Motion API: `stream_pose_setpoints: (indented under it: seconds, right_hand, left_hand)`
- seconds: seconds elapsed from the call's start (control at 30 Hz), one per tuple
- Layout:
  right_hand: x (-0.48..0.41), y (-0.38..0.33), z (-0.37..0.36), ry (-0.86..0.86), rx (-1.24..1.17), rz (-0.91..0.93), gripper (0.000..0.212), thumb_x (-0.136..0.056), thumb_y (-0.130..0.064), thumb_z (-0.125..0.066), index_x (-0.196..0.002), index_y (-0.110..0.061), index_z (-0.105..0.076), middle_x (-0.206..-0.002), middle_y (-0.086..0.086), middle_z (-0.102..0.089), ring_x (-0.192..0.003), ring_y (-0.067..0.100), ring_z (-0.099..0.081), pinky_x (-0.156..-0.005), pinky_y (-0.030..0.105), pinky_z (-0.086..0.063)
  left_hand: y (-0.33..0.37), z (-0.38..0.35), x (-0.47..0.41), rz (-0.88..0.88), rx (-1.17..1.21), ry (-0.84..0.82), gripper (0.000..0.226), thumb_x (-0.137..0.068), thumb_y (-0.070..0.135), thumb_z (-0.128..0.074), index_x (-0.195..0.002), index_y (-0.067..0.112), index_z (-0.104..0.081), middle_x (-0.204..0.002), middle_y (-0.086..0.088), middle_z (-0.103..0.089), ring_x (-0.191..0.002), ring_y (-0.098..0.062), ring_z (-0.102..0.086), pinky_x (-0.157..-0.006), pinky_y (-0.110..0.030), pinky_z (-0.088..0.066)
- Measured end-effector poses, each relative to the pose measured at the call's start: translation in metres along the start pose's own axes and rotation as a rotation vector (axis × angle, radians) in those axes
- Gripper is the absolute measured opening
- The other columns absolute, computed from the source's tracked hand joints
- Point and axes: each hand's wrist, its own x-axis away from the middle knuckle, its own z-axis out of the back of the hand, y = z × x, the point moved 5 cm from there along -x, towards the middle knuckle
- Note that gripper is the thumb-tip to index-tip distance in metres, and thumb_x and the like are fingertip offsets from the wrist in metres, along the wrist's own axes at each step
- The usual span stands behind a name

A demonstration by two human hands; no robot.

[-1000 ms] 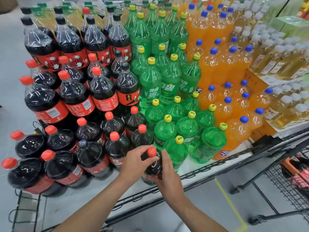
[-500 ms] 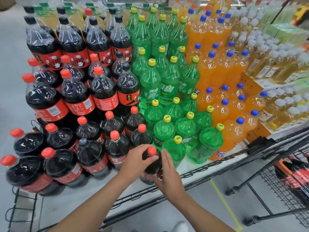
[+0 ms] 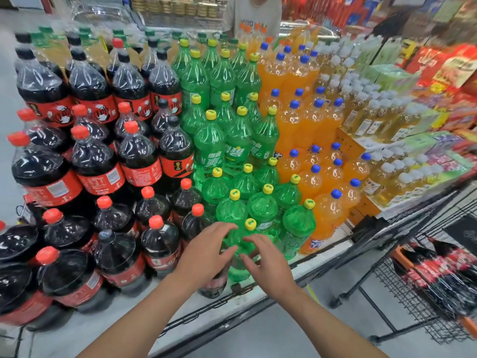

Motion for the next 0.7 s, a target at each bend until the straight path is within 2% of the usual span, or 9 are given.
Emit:
stream_pose_setpoints:
  seconds: [0.07, 0.1, 0.17, 0.23, 0.33, 0.4, 0.53, 0.7]
  right_hand:
    - [0.006, 0.011, 0.027, 0.093, 0.025, -0.021, 0.04, -0.098, -0.055, -0.056, -0.129, -0.031, -0.059, -0.128, -0.021, -0.052, -0.105, 0.0, -0.06, -0.083, 0.035, -0.056]
    - [0.011, 0.018, 0.041, 0.136, 0.039, -0.045, 0.046, -0.098, -0.061, -0.05, -0.131, -0.031, -0.059, -0.133, -0.019, -0.052, -0.116, 0.001, -0.056, -0.092, 0.034, -0.055]
    - [0.027, 0.038, 0.067, 0.2, 0.067, -0.129, 0.065, -0.096, -0.071, -0.036, -0.143, -0.028, -0.052, -0.149, -0.013, -0.045, -0.139, 0.007, -0.041, -0.112, 0.032, -0.042]
    - [0.047, 0.061, 0.091, 0.233, 0.076, -0.221, 0.079, -0.094, -0.076, -0.027, -0.154, -0.027, -0.041, -0.162, -0.008, -0.032, -0.15, 0.01, -0.025, -0.12, 0.033, -0.03]
    - [0.09, 0.101, 0.127, 0.251, 0.131, -0.334, 0.084, -0.094, -0.079, -0.021, -0.161, -0.028, -0.028, -0.168, -0.006, -0.021, -0.155, 0.013, -0.016, -0.125, 0.038, -0.025]
    - [0.124, 0.13, 0.149, 0.255, 0.151, -0.411, 0.081, -0.096, -0.078, -0.022, -0.162, -0.032, -0.023, -0.169, -0.008, -0.016, -0.155, 0.013, -0.014, -0.126, 0.039, -0.022]
    - [0.203, 0.185, 0.191, 0.259, 0.152, -0.559, 0.082, -0.094, -0.08, -0.019, -0.162, -0.033, -0.022, -0.17, -0.008, -0.013, -0.156, 0.013, -0.011, -0.125, 0.038, -0.017]
    - [0.293, 0.25, 0.238, 0.259, 0.17, -0.74, 0.085, -0.091, -0.081, -0.021, -0.161, -0.033, -0.026, -0.17, -0.005, -0.013, -0.156, 0.017, -0.012, -0.125, 0.039, -0.016]
  left_hand:
    - [0.027, -0.003, -0.005, -0.101, -0.025, 0.032, 0.046, -0.101, 0.048, -0.057, -0.144, 0.029, -0.054, -0.149, 0.01, -0.053, -0.145, -0.009, -0.04, -0.119, -0.037, -0.038]
    - [0.041, -0.007, -0.008, -0.158, -0.058, 0.059, 0.048, -0.102, 0.052, -0.051, -0.143, 0.027, -0.057, -0.15, 0.006, -0.054, -0.148, -0.013, -0.038, -0.122, -0.043, -0.036]
    - [0.067, -0.022, -0.014, -0.262, -0.147, 0.091, 0.053, -0.103, 0.057, -0.044, -0.143, 0.025, -0.059, -0.151, 0.0, -0.054, -0.151, -0.022, -0.038, -0.123, -0.051, -0.034]
    - [0.095, -0.042, -0.022, -0.326, -0.167, 0.075, 0.056, -0.104, 0.06, -0.04, -0.143, 0.025, -0.059, -0.153, -0.001, -0.053, -0.152, -0.025, -0.036, -0.123, -0.053, -0.032]
    - [0.137, -0.083, -0.027, -0.381, -0.12, 0.012, 0.061, -0.105, 0.063, -0.033, -0.144, 0.022, -0.058, -0.154, -0.005, -0.052, -0.151, -0.027, -0.037, -0.122, -0.05, -0.033]
    - [0.164, -0.115, -0.026, -0.404, -0.132, -0.042, 0.058, -0.103, 0.06, -0.039, -0.147, 0.024, -0.053, -0.156, -0.005, -0.05, -0.151, -0.028, -0.039, -0.121, -0.047, -0.036]
    - [0.209, -0.198, -0.023, -0.396, -0.182, -0.272, 0.07, -0.095, 0.063, -0.045, -0.153, 0.024, -0.048, -0.163, -0.006, -0.041, -0.15, -0.031, -0.04, -0.119, -0.05, -0.039]
    - [0.282, -0.288, -0.015, -0.396, -0.251, -0.464, 0.093, -0.085, 0.079, -0.018, -0.162, 0.029, -0.03, -0.171, -0.001, -0.025, -0.158, -0.025, -0.024, -0.127, -0.044, -0.025]
